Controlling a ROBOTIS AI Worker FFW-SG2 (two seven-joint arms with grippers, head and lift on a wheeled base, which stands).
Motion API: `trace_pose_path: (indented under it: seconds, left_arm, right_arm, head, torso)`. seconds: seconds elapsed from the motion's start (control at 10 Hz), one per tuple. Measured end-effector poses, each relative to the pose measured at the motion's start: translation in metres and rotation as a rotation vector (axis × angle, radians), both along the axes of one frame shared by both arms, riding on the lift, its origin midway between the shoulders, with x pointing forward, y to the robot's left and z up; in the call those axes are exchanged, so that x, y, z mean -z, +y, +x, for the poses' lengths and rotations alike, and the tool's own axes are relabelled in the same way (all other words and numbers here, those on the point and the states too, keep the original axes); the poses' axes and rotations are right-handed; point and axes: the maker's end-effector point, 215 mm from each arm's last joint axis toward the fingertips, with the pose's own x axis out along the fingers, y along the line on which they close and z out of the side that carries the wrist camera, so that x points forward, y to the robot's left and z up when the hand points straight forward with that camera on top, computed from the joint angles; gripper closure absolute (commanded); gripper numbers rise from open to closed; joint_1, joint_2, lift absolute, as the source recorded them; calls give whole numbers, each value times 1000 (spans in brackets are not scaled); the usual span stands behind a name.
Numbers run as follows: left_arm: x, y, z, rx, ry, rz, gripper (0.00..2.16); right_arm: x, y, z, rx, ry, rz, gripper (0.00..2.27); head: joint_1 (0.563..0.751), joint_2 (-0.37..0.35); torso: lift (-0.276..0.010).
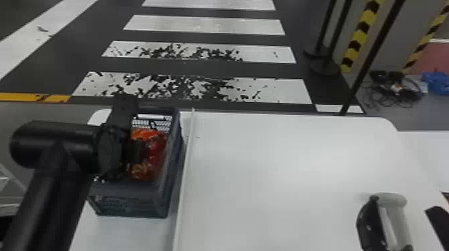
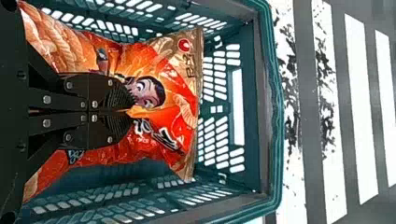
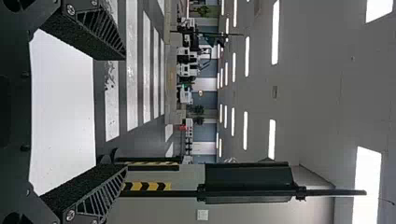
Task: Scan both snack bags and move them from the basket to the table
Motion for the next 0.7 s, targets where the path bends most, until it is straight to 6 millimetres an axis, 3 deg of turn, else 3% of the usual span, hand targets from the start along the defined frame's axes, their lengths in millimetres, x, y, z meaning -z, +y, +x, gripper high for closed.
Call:
trace_pose_path:
  seconds: [0.3, 0.7]
  left_arm:
    - [-10, 7, -2, -14, -11, 45, 2142]
    - [-35, 0, 2, 0, -60, 44, 2142]
  right_arm:
    - [0, -5, -4, 6, 2, -6, 113]
    - [0, -7, -3, 9, 1, -9, 113]
  head:
    - [695, -5]
    - [695, -18]
  torso:
    - [-98]
    - [-98]
